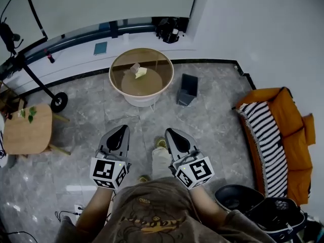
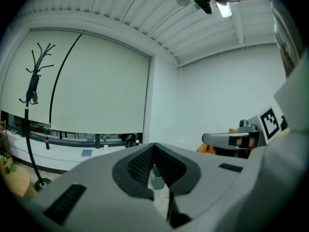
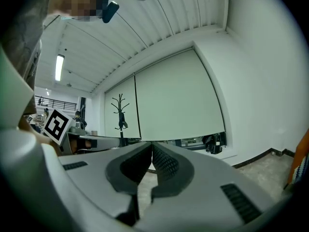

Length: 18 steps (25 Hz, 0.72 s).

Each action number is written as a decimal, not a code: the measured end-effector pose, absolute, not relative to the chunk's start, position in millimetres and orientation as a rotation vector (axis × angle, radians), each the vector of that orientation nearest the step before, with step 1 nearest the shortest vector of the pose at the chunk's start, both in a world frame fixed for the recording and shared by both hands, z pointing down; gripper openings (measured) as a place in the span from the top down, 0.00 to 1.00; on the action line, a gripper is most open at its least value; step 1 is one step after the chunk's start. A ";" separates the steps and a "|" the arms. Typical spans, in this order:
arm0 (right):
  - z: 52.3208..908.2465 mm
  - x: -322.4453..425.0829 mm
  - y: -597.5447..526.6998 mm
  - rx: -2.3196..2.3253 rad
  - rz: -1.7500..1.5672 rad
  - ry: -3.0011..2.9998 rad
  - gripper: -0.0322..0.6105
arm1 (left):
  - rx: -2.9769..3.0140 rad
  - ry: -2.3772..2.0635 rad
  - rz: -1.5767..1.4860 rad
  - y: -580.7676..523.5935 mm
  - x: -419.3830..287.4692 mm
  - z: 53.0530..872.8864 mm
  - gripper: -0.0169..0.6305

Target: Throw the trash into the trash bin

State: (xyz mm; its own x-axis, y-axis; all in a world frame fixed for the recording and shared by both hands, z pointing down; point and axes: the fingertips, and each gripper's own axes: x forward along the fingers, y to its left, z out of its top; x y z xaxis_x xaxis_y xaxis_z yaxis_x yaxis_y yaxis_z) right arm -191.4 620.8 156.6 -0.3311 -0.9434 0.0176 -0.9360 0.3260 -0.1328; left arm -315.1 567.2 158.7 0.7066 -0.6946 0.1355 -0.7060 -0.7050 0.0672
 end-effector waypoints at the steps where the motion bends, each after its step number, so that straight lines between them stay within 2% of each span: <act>1: 157.1 -190.0 616.7 -1.783 -0.183 2.503 0.92 | 2.797 -1.149 0.150 563.0 -313.6 158.9 0.95; 18: 177.3 -152.5 502.4 -1.802 -0.233 2.498 0.92 | 2.783 -1.109 0.138 454.7 -271.4 168.4 0.95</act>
